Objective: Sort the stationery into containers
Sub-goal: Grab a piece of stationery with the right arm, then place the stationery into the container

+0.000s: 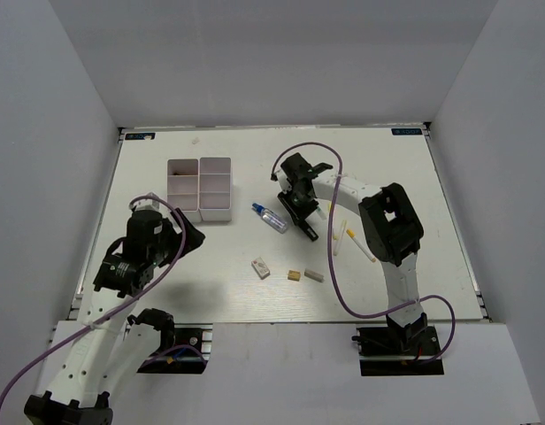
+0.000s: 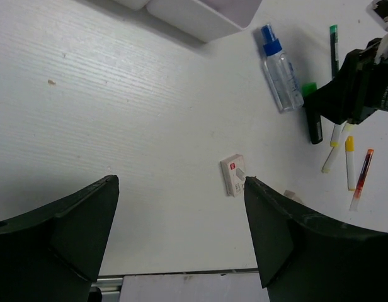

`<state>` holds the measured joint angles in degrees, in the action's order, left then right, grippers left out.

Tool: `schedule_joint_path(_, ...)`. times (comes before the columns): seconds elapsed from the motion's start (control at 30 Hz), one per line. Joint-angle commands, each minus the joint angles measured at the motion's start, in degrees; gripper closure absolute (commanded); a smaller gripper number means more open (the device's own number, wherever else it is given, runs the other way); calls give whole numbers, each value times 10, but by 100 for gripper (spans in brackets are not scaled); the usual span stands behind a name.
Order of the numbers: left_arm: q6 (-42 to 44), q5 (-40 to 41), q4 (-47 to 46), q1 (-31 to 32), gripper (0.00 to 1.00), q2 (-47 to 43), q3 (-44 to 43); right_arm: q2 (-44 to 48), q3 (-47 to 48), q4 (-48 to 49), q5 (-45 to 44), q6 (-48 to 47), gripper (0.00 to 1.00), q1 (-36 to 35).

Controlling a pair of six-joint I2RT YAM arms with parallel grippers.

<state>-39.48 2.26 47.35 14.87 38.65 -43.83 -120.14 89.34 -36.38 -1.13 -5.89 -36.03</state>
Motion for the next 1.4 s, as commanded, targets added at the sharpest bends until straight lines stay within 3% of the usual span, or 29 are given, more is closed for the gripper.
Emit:
schedule_joint_path(0.0,-42,-23,15,3,10,-4,29,22,14,-47,42,-17,85,2)
schedule_joint_path(0.17,-81,-45,8,3,12,-23,61,74,92,-71,99,-87,97,3)
schedule_joint_path(0.5,-91,-18,41,3,12,-56,61,61,317,-24,248,-183,100,-27)
schedule_joint_path(0.63,-97,-18,47,3,12,-74,61,61,304,146,328,-151,100,-48)
schedule_joint_path(0.77,-109,-18,52,3,12,-85,67,35,252,408,363,-103,100,-71)
schedule_joint_path(1.0,-114,-18,83,3,12,-97,67,-85,359,590,397,-60,100,-99)
schedule_joint_path(1.13,-114,-13,94,3,12,-102,61,-146,358,722,421,-33,100,-110)
schedule_joint_path(1.37,-119,-13,119,3,12,-128,56,-205,367,794,388,-68,100,-127)
